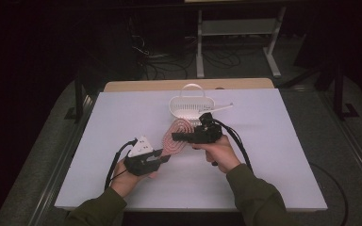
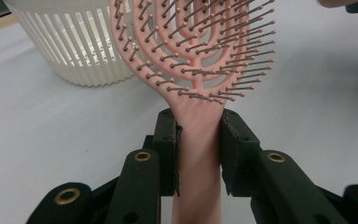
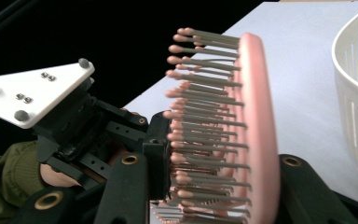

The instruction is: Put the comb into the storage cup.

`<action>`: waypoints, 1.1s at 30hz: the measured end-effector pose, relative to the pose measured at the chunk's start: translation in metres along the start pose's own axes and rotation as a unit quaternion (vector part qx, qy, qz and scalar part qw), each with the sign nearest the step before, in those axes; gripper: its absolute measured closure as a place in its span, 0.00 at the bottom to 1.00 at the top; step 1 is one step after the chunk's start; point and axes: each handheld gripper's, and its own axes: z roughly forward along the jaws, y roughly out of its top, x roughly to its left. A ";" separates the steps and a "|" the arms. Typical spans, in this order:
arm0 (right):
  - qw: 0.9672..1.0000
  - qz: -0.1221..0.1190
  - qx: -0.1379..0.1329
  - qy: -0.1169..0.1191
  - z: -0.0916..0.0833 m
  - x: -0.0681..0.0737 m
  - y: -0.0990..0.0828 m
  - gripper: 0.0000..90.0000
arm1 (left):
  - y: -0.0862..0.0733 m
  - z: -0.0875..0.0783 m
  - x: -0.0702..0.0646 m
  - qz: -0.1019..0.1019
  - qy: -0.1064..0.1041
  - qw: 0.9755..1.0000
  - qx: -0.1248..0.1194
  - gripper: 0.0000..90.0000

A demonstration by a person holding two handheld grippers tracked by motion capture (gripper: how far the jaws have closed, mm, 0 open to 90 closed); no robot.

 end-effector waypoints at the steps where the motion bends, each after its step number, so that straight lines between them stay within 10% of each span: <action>1: 1.000 0.000 -0.001 0.001 0.000 0.000 0.000 0.69 | 0.000 0.000 0.000 0.000 0.000 1.000 0.000 0.79; 33: 1.000 0.000 -0.027 -0.009 -0.008 -0.004 0.000 0.70 | -0.002 -0.004 0.005 -0.007 -0.025 1.000 0.003 0.53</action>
